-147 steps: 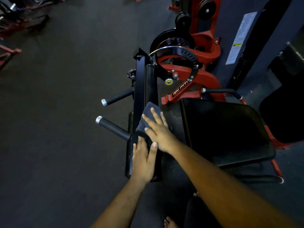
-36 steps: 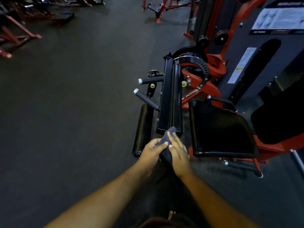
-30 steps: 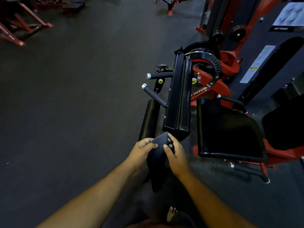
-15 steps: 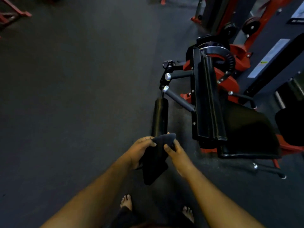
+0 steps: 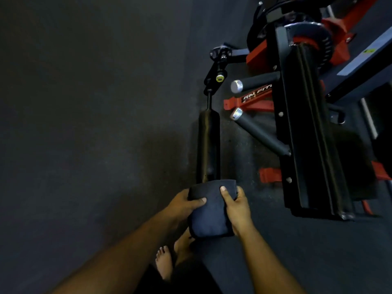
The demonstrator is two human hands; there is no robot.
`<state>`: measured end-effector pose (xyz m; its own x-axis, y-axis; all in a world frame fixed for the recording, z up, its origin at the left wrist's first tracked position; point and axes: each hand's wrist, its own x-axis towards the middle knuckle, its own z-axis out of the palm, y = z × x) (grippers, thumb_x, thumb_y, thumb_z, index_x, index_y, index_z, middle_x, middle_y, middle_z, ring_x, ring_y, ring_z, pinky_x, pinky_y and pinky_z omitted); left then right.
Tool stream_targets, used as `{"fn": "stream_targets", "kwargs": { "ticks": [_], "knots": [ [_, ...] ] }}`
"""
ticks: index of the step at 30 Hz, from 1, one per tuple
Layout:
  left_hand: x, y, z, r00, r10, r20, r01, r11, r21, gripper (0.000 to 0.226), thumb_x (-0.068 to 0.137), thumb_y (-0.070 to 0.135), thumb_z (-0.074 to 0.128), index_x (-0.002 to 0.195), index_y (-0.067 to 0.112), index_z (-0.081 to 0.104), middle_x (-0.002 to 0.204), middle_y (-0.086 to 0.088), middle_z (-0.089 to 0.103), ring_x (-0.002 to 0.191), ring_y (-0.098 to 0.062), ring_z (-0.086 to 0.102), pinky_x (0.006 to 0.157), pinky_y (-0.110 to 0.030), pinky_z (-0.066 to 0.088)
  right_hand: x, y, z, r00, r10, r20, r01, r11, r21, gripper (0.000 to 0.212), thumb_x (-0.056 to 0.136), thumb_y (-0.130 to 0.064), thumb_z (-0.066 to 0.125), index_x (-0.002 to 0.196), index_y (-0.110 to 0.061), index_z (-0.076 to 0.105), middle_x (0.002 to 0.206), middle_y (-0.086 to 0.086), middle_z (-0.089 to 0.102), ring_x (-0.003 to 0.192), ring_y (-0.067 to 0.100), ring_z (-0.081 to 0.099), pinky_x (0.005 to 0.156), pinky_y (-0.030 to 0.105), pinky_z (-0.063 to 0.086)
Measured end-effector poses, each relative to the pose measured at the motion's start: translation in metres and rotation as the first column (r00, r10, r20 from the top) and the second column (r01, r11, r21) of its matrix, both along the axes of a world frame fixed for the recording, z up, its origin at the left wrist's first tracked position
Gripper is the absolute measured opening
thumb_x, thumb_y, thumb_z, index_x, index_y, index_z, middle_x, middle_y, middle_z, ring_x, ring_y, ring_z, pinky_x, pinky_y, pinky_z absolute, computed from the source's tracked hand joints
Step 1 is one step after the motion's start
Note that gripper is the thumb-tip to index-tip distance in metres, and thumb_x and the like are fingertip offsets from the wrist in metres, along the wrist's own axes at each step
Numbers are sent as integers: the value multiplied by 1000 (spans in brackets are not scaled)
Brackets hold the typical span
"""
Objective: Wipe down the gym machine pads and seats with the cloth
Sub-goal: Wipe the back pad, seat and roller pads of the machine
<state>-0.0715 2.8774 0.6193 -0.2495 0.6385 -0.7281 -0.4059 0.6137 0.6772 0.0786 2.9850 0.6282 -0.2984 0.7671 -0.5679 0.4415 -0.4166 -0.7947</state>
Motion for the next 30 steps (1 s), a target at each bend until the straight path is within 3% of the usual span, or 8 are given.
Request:
{"fn": "stream_targets", "kwargs": {
  "ticks": [2,6,10,13,17,21,26,30],
  "knots": [
    [-5,23,-27,997,57,-54,-57,998,8,40,94,16,72,129,12,54,125,-3,65,115,-21,63,91,-30,53,-13,23,-35,997,3,81,-6,999,38,28,95,-43,70,111,-21,61,102,-1,73,95,15,71,87,41,59],
    [-24,66,-82,988,53,-143,-53,999,5,53,96,22,70,138,21,38,123,9,53,119,-12,54,90,-17,47,-41,63,-96,971,-11,240,-27,988,154,45,93,-43,71,128,-22,52,117,2,67,108,22,65,96,43,54],
    [-50,107,-145,975,44,-216,-38,999,34,56,101,24,62,150,19,35,146,-2,49,132,-13,47,112,-32,39,-74,93,-147,900,45,433,-174,949,263,67,93,-45,68,149,-22,37,150,10,41,129,31,51,103,47,47],
    [-72,129,-186,928,-46,-371,53,999,7,57,105,25,54,157,18,31,153,-4,42,141,-19,41,111,-26,30,-95,104,-182,774,185,605,-444,840,311,87,93,-59,59,162,-30,13,168,6,14,152,33,20,116,62,30],
    [-99,138,-247,878,-271,-395,240,963,-126,69,108,44,42,163,20,9,171,-3,13,156,-20,16,126,-40,19,-118,102,-247,529,430,732,-695,715,82,92,92,-75,40,156,-47,-19,169,-3,-22,157,31,-11,117,72,16],
    [-114,140,-271,889,-282,-361,290,956,-31,71,106,49,40,163,26,4,171,8,2,155,-6,3,128,-35,10,-125,85,-277,494,302,815,-699,695,166,86,91,-77,26,160,-42,-12,171,8,-13,157,39,1,114,72,27],
    [-150,163,-274,894,-308,-325,329,944,9,74,104,50,42,162,28,3,170,12,-1,152,0,1,121,-24,7,-163,117,-288,496,190,847,-679,693,243,90,94,-60,45,164,-27,0,170,19,2,155,43,7,116,71,24],
    [-188,195,-278,906,-294,-304,318,948,30,73,106,46,43,163,26,3,170,10,0,149,3,-1,117,-19,5,-183,143,-284,464,186,866,-682,699,216,93,93,-79,32,163,-29,-2,170,17,-1,156,40,1,118,73,13]
  ]
}}
